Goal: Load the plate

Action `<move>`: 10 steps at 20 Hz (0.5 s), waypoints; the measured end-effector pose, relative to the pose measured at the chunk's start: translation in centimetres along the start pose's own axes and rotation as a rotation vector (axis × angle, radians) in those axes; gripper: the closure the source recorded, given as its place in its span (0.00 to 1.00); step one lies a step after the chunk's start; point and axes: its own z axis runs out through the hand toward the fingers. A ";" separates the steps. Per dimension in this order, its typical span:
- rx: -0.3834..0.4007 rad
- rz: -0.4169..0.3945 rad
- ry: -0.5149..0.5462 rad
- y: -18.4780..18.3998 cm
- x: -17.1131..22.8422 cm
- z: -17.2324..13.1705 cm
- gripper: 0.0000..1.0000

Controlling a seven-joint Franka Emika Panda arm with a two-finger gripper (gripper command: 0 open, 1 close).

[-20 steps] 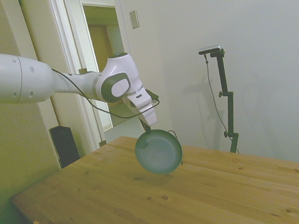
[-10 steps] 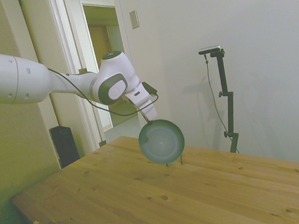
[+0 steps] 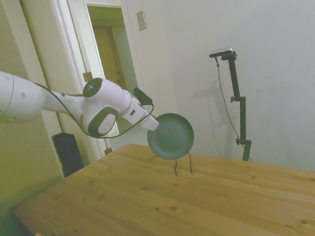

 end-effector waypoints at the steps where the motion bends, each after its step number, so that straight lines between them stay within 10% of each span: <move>1: 0.016 -0.001 0.008 0.1 -0.3 0.7 1.00; 10: 0.117 0.038 -0.004 -0.5 -1.1 7.6 1.00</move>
